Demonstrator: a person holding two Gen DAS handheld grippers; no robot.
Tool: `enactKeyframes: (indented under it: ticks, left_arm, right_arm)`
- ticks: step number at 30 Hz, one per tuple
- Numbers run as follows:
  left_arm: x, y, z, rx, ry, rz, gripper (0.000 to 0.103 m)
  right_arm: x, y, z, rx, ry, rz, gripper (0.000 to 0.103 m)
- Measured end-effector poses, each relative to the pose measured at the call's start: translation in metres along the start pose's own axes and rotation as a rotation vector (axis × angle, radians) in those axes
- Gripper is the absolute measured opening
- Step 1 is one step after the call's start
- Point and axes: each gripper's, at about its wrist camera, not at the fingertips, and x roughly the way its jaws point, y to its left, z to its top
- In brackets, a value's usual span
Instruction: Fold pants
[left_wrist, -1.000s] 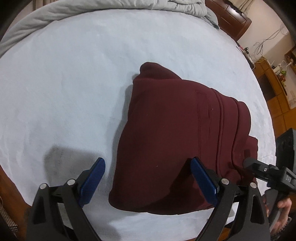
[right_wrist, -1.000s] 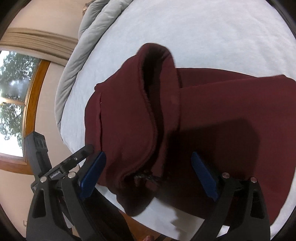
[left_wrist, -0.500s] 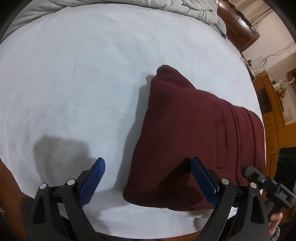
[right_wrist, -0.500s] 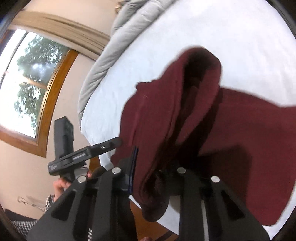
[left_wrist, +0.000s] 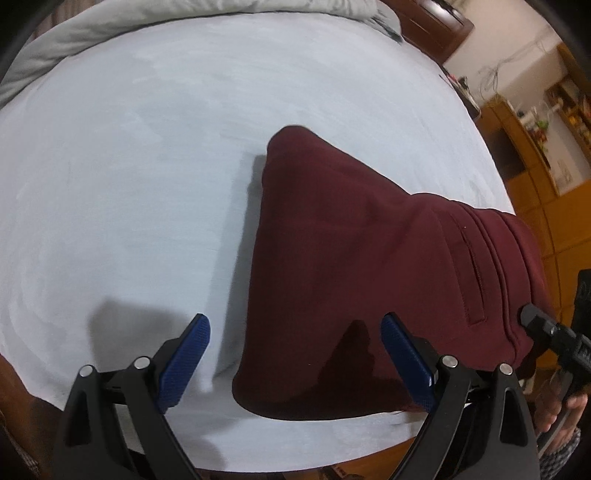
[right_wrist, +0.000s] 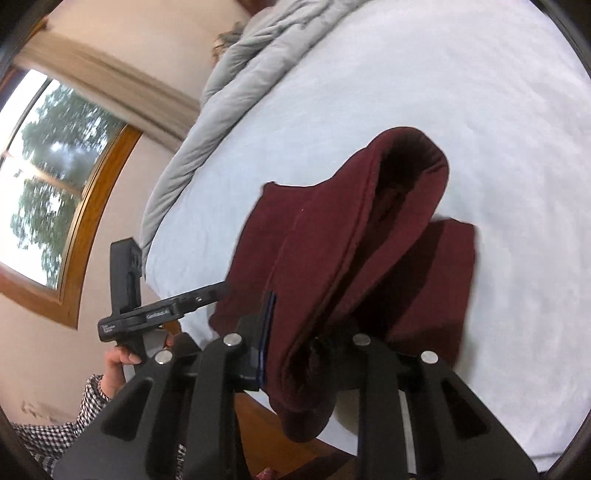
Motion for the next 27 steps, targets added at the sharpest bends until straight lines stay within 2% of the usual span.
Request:
enactKeyframes:
  ticks: [4,8,11,12,15,18,21,25,26,27]
  left_arm:
    - [0.019,-0.009,-0.002,0.038,0.040,0.043,0.094]
    - [0.035,-0.010,-0.005,0.041,0.070,0.051,0.095]
    - [0.038,-0.009,-0.007,0.029,0.076,0.045,0.097]
    - [0.036,-0.007,-0.007,0.025,0.077,0.038,0.097]
    - [0.023,-0.005,-0.009,0.017,0.055,0.030,0.096]
    - [0.013,-0.004,-0.004,0.019,0.027,0.023,0.096]
    - [0.011,-0.007,0.002,0.033,0.027,0.019,0.096]
    - [0.019,-0.009,0.002,0.051,0.047,0.035,0.096]
    - [0.027,-0.021,0.005,0.051,0.052,0.037,0.096]
    - [0.030,-0.021,0.005,0.051,0.060,0.036,0.096]
  right_arm:
    - [0.013,-0.032,-0.014,0.063,0.036,-0.067,0.022]
    - [0.038,-0.060,-0.029,0.157,0.068,-0.068,0.027]
    - [0.038,-0.066,-0.033,0.179,0.072,-0.043,0.039]
    - [0.035,-0.064,-0.031,0.172,0.075,-0.043,0.047]
    - [0.013,-0.054,-0.019,0.104,0.022,-0.098,0.063]
    - [0.000,-0.056,0.001,0.098,-0.030,-0.101,0.066]
    - [0.010,-0.058,0.028,0.097,-0.042,-0.135,0.067]
    - [0.038,-0.075,0.057,0.157,-0.024,-0.107,0.064]
    - [0.042,-0.077,0.060,0.164,-0.014,-0.101,0.058]
    - [0.049,-0.081,0.065,0.179,0.003,-0.083,0.036]
